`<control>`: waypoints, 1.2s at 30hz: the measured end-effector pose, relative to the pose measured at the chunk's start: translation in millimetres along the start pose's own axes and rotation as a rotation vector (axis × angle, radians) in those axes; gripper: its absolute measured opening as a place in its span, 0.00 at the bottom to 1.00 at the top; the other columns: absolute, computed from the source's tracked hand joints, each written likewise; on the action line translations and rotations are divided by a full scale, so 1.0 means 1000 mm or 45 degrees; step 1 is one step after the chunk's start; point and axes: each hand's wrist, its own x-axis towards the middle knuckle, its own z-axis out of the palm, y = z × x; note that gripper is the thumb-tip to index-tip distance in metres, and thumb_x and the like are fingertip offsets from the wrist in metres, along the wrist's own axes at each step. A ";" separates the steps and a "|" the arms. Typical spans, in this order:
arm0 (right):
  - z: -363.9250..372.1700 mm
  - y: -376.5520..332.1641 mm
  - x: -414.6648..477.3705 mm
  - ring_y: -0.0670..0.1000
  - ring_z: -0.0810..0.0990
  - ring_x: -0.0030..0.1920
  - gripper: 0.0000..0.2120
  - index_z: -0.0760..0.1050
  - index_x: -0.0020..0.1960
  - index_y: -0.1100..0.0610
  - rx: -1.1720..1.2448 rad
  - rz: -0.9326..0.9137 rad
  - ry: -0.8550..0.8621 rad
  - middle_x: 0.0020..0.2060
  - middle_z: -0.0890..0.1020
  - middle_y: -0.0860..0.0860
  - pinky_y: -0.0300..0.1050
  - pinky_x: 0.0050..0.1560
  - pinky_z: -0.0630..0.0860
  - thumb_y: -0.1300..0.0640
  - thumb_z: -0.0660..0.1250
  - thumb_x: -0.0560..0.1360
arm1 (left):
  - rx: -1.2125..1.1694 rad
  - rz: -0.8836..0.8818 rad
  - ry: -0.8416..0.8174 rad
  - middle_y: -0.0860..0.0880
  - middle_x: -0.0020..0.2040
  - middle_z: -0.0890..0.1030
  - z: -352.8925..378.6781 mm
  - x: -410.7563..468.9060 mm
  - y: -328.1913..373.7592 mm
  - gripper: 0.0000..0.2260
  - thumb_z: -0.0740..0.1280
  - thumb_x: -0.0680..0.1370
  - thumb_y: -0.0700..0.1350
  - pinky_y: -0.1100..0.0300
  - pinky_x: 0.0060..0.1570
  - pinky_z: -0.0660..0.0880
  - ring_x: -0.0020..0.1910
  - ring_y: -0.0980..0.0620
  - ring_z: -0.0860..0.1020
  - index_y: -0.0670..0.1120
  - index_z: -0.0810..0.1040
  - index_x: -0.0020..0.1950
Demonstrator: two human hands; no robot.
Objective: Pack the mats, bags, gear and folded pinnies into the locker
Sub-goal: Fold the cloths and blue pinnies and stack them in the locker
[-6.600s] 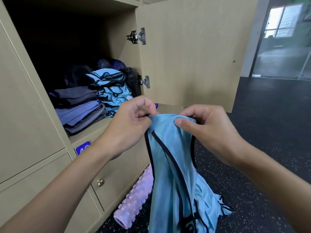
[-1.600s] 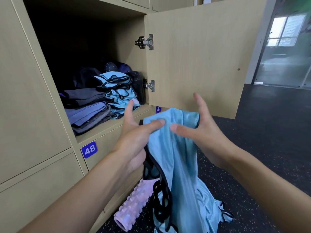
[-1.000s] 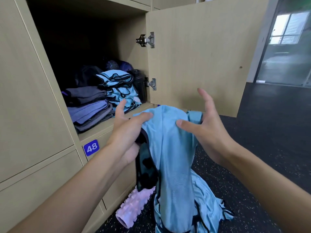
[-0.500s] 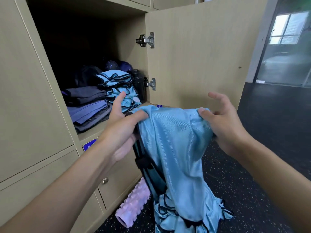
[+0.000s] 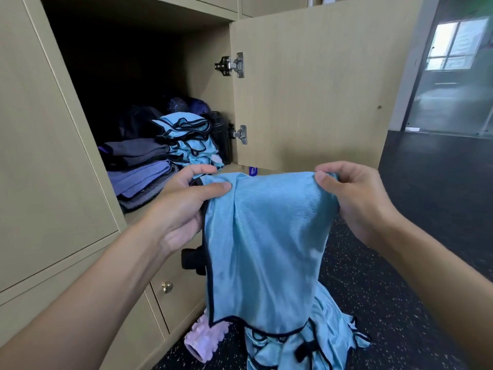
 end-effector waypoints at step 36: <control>-0.016 0.008 0.009 0.45 0.68 0.30 0.08 0.76 0.45 0.56 -0.850 -0.229 -0.183 0.31 0.73 0.48 0.40 0.31 0.64 0.60 0.62 0.81 | 1.581 0.555 0.113 0.50 0.51 0.71 -0.013 0.009 -0.014 0.07 0.71 0.77 0.50 0.69 0.39 0.64 0.44 0.61 0.70 0.53 0.77 0.41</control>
